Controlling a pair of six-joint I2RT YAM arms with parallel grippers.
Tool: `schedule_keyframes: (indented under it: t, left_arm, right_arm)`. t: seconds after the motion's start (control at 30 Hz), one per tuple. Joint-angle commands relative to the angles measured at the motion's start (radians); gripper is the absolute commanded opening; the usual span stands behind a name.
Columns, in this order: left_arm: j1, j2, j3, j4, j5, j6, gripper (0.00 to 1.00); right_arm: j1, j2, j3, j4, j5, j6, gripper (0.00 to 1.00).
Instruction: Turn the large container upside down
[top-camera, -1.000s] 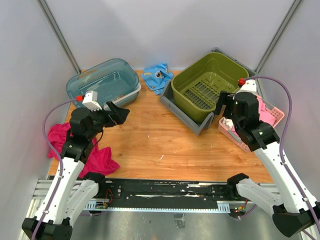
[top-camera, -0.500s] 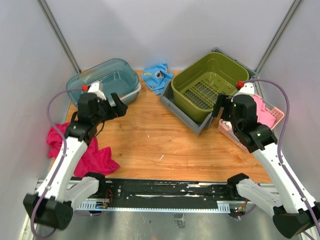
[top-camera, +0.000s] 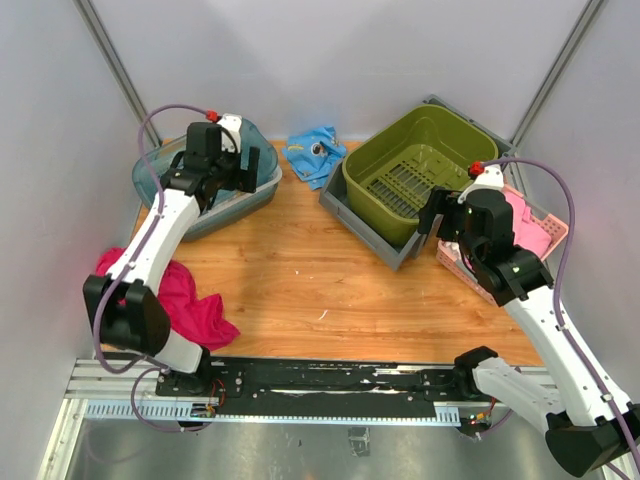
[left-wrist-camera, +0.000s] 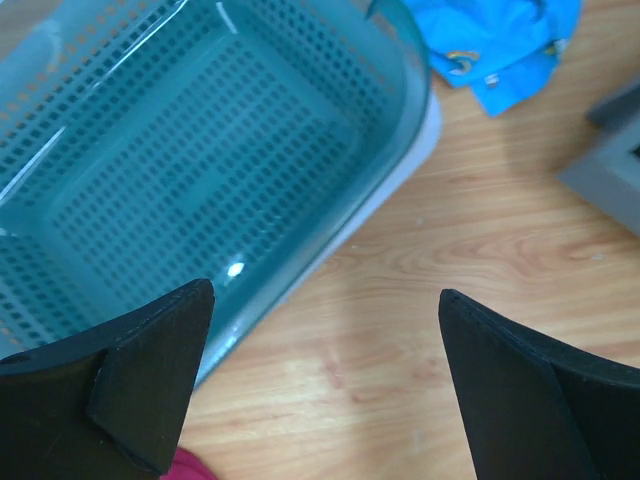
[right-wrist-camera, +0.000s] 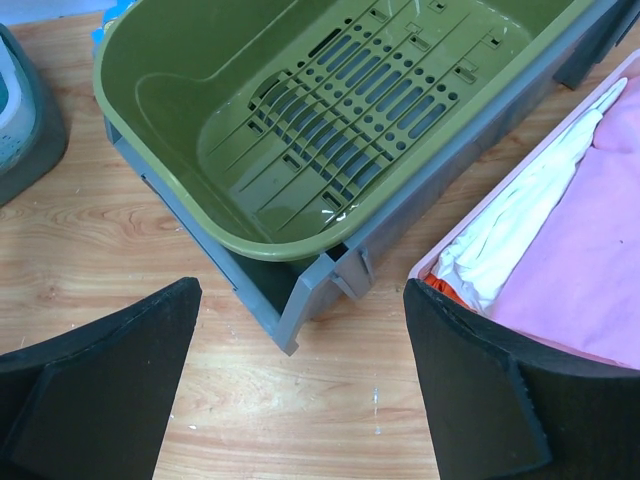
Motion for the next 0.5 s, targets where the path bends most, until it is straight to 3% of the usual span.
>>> schedule_keyframes:
  t: [0.0, 0.2, 0.37, 0.47]
  left_arm:
    - [-0.001, 0.107, 0.051, -0.056, -0.111, 0.177, 0.99]
    - [-0.001, 0.193, 0.056, -0.029, -0.159, 0.263, 0.98]
    - [-0.001, 0.238, 0.053, -0.02, -0.184, 0.292, 0.89]
    - [0.0, 0.261, 0.055, -0.027, -0.163, 0.291, 0.78]
  right_arm:
    - [-0.016, -0.007, -0.004, 0.012, -0.021, 0.008, 0.85]
    - [-0.016, 0.011, -0.007, 0.002, -0.03, 0.022, 0.85]
    - [-0.015, 0.044, 0.024, -0.019, -0.047, 0.012, 0.85]
    - [-0.016, 0.047, 0.027, -0.019, -0.048, 0.013, 0.85]
